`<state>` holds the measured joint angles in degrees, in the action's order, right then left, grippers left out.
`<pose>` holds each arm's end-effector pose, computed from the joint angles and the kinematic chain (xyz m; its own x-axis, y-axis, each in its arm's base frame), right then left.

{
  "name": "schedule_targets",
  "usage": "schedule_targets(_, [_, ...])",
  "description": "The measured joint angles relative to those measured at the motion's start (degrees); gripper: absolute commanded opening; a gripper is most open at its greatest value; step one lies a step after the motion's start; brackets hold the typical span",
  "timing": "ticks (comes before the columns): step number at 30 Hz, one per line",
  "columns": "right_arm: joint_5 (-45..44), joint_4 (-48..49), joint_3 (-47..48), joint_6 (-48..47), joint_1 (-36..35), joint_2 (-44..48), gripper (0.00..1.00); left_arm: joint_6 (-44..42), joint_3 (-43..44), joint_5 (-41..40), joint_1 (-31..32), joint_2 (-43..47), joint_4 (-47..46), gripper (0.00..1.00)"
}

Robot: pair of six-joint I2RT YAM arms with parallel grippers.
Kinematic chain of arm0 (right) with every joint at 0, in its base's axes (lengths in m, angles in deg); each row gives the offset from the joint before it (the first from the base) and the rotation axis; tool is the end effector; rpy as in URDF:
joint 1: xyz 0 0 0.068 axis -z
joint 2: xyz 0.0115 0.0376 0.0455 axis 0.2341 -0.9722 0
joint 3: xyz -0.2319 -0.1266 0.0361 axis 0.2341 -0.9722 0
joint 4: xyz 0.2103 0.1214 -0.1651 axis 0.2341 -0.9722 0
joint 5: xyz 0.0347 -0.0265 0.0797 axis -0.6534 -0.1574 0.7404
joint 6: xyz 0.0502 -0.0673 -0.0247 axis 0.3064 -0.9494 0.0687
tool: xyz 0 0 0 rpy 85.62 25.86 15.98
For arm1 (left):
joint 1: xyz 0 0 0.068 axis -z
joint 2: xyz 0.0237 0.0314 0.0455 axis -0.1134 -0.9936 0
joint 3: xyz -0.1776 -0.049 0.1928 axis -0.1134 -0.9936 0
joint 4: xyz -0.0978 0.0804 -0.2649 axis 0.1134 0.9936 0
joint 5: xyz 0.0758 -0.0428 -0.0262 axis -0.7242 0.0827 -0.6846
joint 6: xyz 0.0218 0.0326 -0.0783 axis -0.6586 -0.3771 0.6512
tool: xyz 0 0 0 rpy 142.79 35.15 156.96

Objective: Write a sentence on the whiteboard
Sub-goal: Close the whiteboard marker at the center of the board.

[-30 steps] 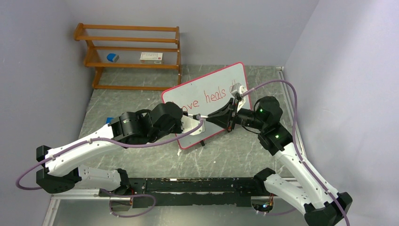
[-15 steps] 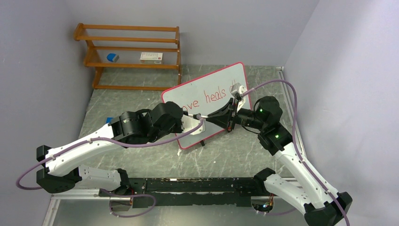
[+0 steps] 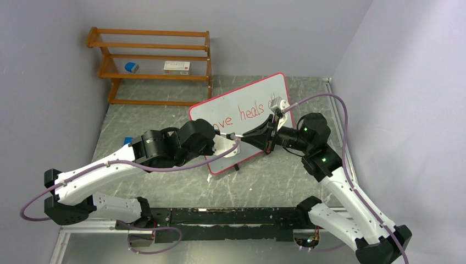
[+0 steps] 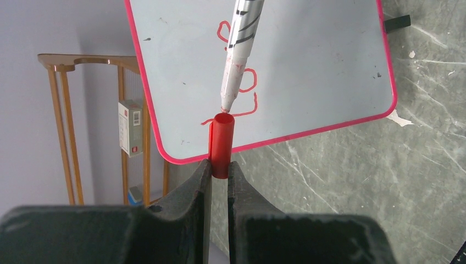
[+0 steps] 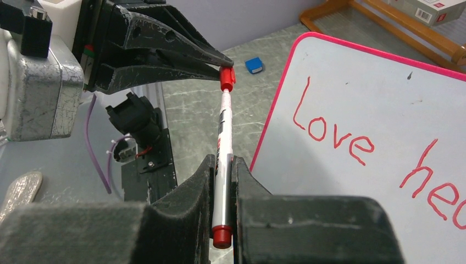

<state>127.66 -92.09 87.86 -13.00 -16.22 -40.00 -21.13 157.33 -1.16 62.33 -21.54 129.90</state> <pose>0.1963 0.1737 0.3625 -0.1796 0.0279 -0.9833 -0.9409 0.2869 0.1800 0.1422 -0.2672 0.3779 0.2212 0.8759 -0.4289 0.7020 0.1623 0.6935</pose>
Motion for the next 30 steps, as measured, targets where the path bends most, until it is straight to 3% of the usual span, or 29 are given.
schedule_targets(30, [2.45,1.66,0.00,0.31,0.00,-2.16,0.00,-0.39,1.44,2.01,1.14,-0.15,1.42,0.05])
